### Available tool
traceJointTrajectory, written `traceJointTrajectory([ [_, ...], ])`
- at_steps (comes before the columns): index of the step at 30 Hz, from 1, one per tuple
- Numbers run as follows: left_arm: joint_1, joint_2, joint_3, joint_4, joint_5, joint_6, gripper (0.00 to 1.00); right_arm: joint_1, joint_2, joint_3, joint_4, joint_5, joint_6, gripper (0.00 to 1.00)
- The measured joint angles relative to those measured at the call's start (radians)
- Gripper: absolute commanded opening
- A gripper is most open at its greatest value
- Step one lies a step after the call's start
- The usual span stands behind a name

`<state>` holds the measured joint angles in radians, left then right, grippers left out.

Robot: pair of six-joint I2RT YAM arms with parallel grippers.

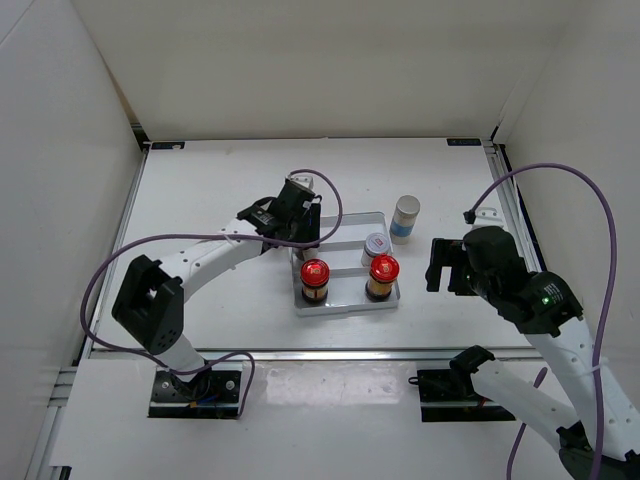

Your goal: Organize the condiment bottles

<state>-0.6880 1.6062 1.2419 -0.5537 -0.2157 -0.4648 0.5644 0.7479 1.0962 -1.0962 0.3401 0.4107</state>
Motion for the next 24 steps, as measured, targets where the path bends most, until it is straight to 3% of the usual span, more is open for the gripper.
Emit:
traceJointTrajectory([
  [18,-0.056,-0.002,-0.054,0.004,-0.006,-0.049,0.52,0.001,0.007,0.0,0.0,0.002,0.0,1.0],
  [24,-0.06,-0.002,-0.065,0.008,-0.022,-0.052,0.74,0.001,0.007,0.0,0.0,0.002,0.0,1.0],
])
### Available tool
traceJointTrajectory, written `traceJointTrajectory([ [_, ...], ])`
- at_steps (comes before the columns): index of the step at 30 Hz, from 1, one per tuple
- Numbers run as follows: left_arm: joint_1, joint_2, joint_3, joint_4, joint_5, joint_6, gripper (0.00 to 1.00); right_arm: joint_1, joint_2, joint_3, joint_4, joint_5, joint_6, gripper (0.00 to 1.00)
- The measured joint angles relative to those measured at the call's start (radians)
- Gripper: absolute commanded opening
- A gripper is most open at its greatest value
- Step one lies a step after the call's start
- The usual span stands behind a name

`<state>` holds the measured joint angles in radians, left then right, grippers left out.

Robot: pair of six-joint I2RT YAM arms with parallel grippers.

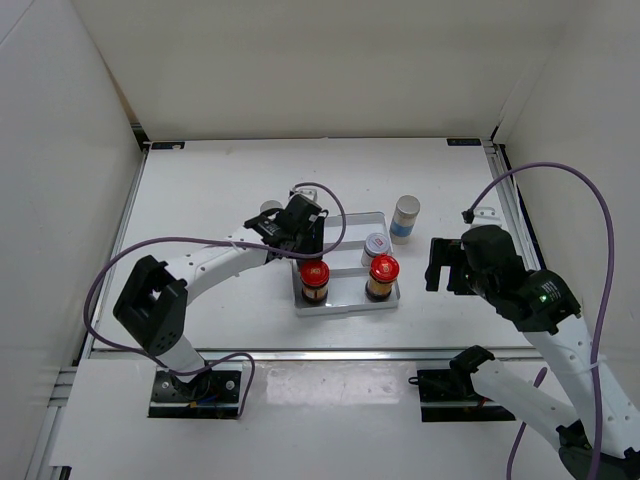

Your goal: Organize the condiment bottles

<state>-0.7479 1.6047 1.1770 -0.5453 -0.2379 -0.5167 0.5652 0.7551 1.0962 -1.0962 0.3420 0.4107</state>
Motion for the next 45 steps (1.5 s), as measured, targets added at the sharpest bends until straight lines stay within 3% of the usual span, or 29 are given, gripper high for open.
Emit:
traceJointTrajectory([
  [5,-0.002,0.0,-0.004,0.009,-0.011,0.006,1.0,0.0,0.011,0.0,0.0,0.0,0.0,1.0],
  [14,-0.002,-0.029,0.085,-0.071,-0.017,0.046,1.0,0.0,0.071,0.002,-0.005,0.02,0.008,1.0],
  [21,0.04,-0.251,0.197,-0.08,-0.1,0.228,1.0,0.0,0.315,0.125,-0.008,0.026,0.036,1.0],
  [25,0.105,-0.347,0.119,-0.018,-0.286,0.34,1.0,-0.004,0.475,0.239,0.029,0.023,0.018,1.0],
  [30,0.036,-0.317,-0.105,0.06,-0.511,0.432,1.0,-0.051,0.702,0.457,0.069,0.014,-0.034,0.97],
  [41,0.027,-0.373,-0.166,0.207,-0.586,0.525,1.0,-0.213,1.035,0.616,0.103,-0.122,-0.088,0.92],
  [45,0.027,-0.373,-0.166,0.216,-0.59,0.529,1.0,-0.218,1.133,0.642,0.105,-0.15,-0.105,0.77],
])
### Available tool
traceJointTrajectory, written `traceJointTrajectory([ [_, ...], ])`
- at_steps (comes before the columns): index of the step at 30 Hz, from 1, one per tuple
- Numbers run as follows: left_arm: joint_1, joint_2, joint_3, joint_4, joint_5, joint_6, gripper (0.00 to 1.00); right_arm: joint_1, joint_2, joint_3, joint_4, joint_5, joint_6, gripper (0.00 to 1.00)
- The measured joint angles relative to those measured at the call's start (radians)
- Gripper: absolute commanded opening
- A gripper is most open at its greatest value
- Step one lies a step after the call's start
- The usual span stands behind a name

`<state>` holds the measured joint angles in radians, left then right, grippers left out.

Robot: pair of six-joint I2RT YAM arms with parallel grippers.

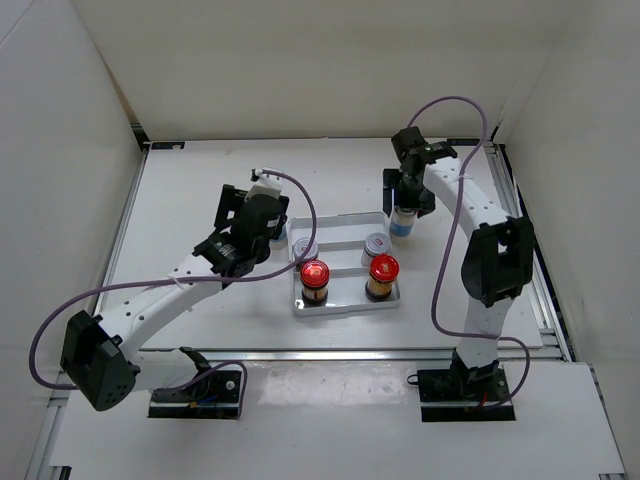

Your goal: Organize the condiment bottles

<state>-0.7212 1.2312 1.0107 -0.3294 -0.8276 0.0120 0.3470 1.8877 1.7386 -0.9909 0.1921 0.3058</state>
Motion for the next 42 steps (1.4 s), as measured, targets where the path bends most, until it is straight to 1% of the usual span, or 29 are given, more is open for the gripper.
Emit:
traceJointTrajectory([
  [2,0.0,0.0,0.0,0.001,0.0,0.001,1.0,-0.003,0.028,0.007,-0.001,-0.007,-0.004,0.7],
  [3,0.0,0.0,0.0,0.001,-0.001,0.002,1.0,-0.005,0.034,0.008,-0.002,-0.009,-0.003,0.66],
  [4,0.0,0.0,0.0,0.001,-0.001,0.003,1.0,-0.007,0.035,0.008,-0.003,-0.009,-0.003,0.56],
  [7,0.0,-0.001,0.0,0.001,-0.001,0.003,1.0,-0.011,0.035,0.016,-0.008,-0.002,0.0,0.4],
  [11,0.0,-0.001,0.0,0.001,-0.001,0.004,1.0,-0.004,0.016,0.021,-0.01,0.048,0.003,0.3],
  [16,0.0,-0.002,0.0,0.001,-0.001,0.006,1.0,0.045,-0.092,0.023,-0.004,0.118,0.003,0.29],
  [19,0.0,-0.002,0.0,0.001,-0.001,0.006,1.0,0.082,-0.157,0.044,0.006,0.123,-0.002,0.29],
  [22,0.0,-0.002,0.0,0.001,-0.001,0.006,1.0,0.115,-0.18,0.075,0.026,0.11,-0.003,0.28],
  [26,0.0,-0.003,0.0,0.001,-0.001,0.006,1.0,0.132,-0.15,0.085,0.052,0.076,-0.004,0.28],
  [30,0.0,-0.003,0.0,0.001,-0.004,0.006,1.0,0.14,-0.061,0.085,0.062,0.033,-0.001,0.25],
  [33,0.0,-0.003,0.0,0.001,-0.007,0.006,1.0,0.14,0.009,0.081,0.069,0.002,0.002,0.25],
  [42,0.0,-0.003,0.0,0.001,-0.019,0.011,1.0,0.153,0.01,0.06,0.105,-0.02,0.013,0.25],
])
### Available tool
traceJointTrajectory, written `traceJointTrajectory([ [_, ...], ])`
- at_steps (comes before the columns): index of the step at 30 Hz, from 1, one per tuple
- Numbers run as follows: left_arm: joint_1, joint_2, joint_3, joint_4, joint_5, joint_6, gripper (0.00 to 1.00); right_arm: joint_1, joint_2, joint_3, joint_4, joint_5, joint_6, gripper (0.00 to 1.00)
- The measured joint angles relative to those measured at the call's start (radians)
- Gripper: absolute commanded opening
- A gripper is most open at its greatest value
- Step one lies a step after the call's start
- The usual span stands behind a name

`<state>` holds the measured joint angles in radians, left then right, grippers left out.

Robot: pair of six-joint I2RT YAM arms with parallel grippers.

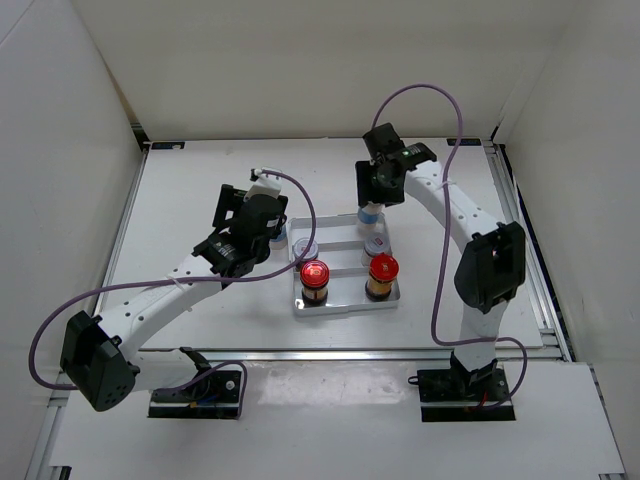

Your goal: Organize the condiment bottles

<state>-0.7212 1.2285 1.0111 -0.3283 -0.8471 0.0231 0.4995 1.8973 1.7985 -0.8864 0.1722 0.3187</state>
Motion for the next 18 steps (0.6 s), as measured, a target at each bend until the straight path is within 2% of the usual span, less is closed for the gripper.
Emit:
traceJointTrajectory([
  [18,0.0,0.0,0.0,0.0,-0.003,0.003,1.0,0.042,-0.088,-0.161,0.006,-0.002,0.048,0.25],
])
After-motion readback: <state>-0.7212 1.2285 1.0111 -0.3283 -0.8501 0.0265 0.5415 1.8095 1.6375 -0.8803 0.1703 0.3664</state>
